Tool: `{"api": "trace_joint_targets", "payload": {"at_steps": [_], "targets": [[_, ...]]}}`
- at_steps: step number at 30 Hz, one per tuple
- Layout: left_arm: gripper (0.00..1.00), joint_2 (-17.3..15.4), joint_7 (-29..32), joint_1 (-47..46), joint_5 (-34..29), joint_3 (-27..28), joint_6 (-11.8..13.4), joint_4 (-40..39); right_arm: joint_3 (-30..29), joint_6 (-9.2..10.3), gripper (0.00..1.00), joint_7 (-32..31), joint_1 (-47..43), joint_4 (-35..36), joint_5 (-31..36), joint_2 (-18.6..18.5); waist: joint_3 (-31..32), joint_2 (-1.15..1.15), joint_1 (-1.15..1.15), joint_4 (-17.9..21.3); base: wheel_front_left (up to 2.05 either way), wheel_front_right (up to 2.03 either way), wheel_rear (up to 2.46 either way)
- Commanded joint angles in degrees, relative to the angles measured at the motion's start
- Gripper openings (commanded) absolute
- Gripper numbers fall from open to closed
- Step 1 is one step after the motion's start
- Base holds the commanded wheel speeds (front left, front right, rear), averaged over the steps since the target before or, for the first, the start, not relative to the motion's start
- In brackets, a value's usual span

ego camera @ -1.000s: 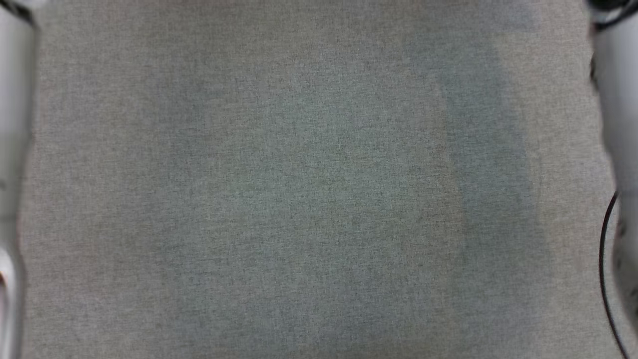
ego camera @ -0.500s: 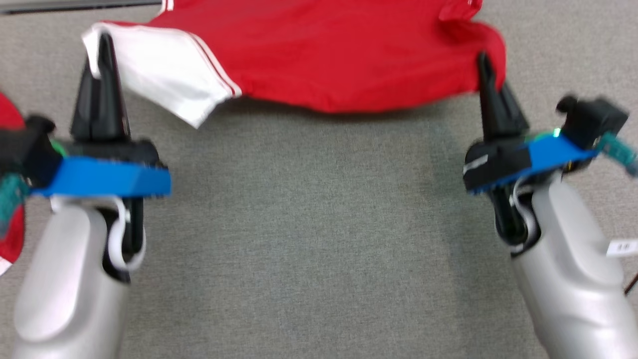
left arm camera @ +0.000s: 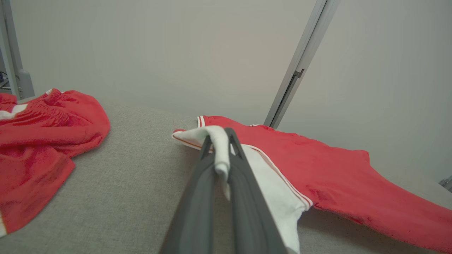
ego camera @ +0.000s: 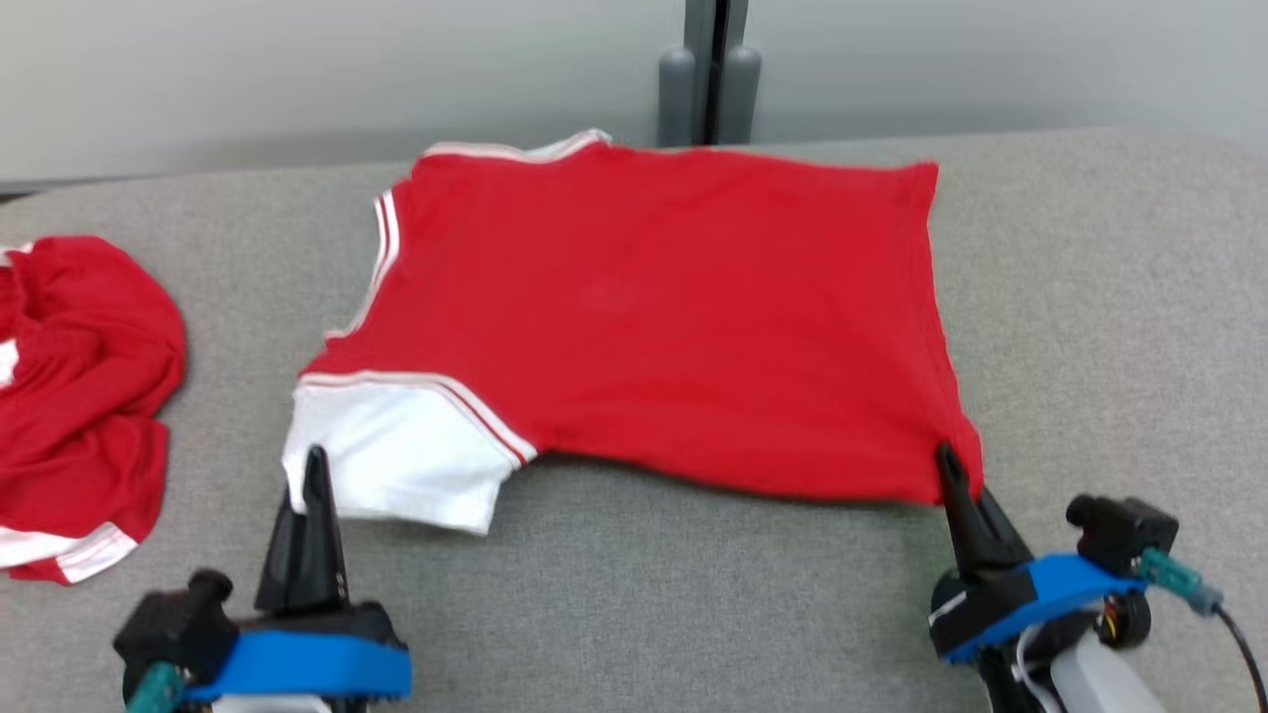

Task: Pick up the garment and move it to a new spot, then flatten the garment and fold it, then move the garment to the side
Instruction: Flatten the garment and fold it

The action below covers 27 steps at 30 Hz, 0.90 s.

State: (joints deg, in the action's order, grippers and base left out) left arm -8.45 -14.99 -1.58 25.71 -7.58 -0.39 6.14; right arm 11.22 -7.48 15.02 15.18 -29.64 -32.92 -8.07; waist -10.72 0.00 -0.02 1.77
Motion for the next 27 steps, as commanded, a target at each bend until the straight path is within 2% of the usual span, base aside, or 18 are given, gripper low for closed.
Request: {"api": "trace_joint_targets", "payload": {"at_steps": [1,9,16,21,27], "targets": [[0.00,0.0,-0.3,0.6,-0.4,0.4,-0.2,-0.4,0.0,-0.03,0.00,0.2,-1.1,0.0,-0.1,-0.3,0.7,0.00,0.02,0.4,0.00,0.00,0.00],[0.00,2.0,-0.3,10.3,-1.5,0.0,-1.0,-0.4,-1.6,-0.03,0.00,-0.5,-10.0,0.4,0.3,-1.4,5.5,0.00,0.02,-0.8,0.00,0.00,0.00],[0.00,2.7,-0.3,15.8,-1.9,-1.4,-1.3,-1.4,-3.9,-0.03,0.00,-4.4,-17.6,5.0,1.8,-2.1,7.8,0.00,0.02,-1.6,0.00,0.00,0.00],[0.00,2.6,-0.1,16.4,-1.9,-2.1,-1.6,-1.4,-5.3,-0.03,0.00,-8.1,-20.3,9.3,2.7,-1.1,8.5,0.00,0.02,-1.2,0.00,0.00,0.00],[0.00,1.2,0.7,12.8,-2.6,-3.3,-2.8,-1.0,-6.6,-0.03,0.00,-11.2,-20.3,12.4,3.8,0.0,8.8,0.00,0.02,-0.5,0.00,0.00,0.00]]}}
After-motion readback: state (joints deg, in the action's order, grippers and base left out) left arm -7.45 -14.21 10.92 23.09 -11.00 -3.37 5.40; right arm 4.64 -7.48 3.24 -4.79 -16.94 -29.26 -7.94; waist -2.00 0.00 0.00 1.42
